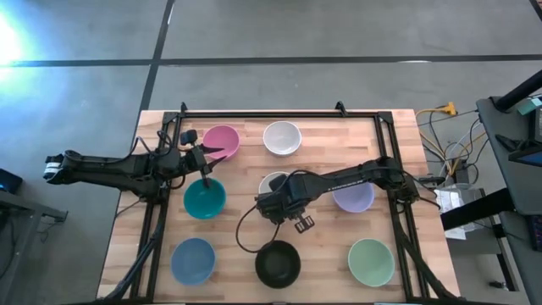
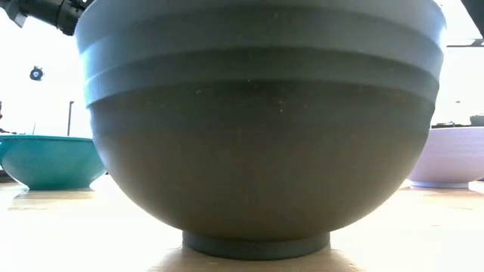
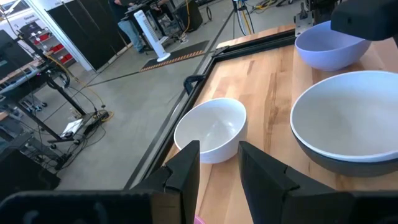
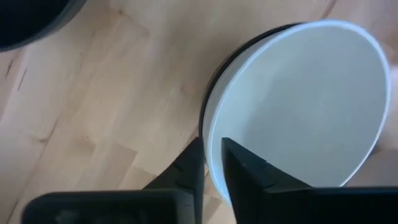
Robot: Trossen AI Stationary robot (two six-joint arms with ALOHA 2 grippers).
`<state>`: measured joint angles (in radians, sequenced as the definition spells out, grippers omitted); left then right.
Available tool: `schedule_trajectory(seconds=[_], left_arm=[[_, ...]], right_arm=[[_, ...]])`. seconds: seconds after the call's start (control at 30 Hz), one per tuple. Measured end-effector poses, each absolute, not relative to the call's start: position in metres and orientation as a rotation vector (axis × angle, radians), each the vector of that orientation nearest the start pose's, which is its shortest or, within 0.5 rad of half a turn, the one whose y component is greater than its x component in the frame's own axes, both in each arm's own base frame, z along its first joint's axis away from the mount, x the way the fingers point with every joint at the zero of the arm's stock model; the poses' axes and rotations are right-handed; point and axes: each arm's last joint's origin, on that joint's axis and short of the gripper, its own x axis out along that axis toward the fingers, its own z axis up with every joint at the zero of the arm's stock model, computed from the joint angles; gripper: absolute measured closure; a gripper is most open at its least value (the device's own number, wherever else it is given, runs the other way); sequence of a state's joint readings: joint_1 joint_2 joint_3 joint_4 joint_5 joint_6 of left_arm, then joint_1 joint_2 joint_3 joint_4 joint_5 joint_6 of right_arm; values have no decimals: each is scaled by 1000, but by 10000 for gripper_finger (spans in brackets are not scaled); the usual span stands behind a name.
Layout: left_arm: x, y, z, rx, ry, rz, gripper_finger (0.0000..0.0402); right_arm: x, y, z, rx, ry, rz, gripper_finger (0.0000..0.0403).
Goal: Nest bowls inside each other
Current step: Stack the right white bowl on top of the top black bowl
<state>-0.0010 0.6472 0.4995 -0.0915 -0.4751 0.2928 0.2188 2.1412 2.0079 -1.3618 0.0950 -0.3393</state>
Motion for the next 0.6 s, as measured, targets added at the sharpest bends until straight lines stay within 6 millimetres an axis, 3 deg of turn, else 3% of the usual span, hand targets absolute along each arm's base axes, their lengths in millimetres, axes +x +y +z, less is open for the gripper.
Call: schedule_trajectory(seconds=[0.17,0.6], left_arm=[[151,13,264,343,302,436,307],[151,13,264,342,302,436,307]], right_arm=[[410,88,248,-517,1482,362,390],[409,88,243,-516,1495,358,394]])
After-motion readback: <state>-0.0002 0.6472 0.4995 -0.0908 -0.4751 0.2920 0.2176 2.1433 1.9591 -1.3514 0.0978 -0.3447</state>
